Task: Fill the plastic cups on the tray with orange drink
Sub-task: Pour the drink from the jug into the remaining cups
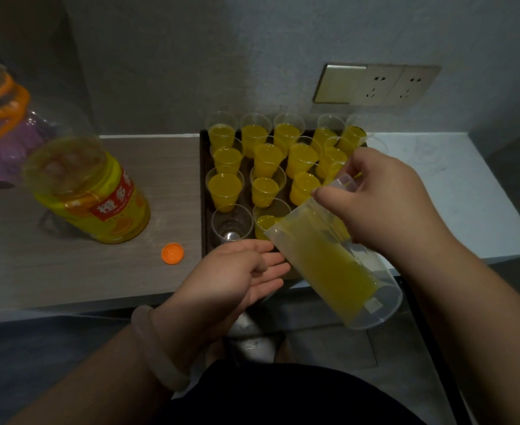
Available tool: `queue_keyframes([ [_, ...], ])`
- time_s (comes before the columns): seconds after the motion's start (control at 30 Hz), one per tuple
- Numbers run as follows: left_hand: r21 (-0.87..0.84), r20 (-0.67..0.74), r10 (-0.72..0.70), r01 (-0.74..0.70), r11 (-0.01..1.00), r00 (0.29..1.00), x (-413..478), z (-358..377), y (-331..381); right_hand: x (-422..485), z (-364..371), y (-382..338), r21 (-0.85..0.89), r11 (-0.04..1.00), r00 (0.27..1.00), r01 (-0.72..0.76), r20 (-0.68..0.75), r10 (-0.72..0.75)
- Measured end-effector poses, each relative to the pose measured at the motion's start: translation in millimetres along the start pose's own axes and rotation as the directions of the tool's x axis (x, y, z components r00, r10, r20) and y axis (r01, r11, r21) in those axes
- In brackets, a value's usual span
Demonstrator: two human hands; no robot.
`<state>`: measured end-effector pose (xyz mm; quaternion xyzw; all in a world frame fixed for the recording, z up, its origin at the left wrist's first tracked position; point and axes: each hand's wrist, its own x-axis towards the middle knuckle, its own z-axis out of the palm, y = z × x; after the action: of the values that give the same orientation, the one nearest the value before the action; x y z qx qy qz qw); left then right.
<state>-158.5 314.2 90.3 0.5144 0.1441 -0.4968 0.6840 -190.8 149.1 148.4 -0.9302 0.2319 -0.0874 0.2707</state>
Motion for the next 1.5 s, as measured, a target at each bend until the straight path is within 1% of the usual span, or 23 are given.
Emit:
queue_keyframes([
  [1.13, 0.022, -0.010, 0.003, -0.003, 1.000, 1.000, -7, 4, 5, 1, -1, -5, -0.005, 1.000, 1.000, -0.013, -0.009, 0.013],
  [1.3, 0.009, 0.007, -0.005, 0.005, 1.000, 1.000, -7, 4, 7, -2, -1, -3, 0.026, 1.000, 1.000, -0.012, -0.017, 0.012],
  [1.4, 0.016, 0.011, 0.014, -0.014, 1.000, 1.000, -7, 1, 6, -9, -1, 0, 0.087, 0.996, 1.000, -0.017, -0.022, 0.019],
  [1.5, 0.025, -0.002, 0.040, -0.040, 0.999, 0.999, -8, -3, 4, -18, 2, 3, 0.110, 0.994, 0.999, -0.004, -0.034, 0.008],
])
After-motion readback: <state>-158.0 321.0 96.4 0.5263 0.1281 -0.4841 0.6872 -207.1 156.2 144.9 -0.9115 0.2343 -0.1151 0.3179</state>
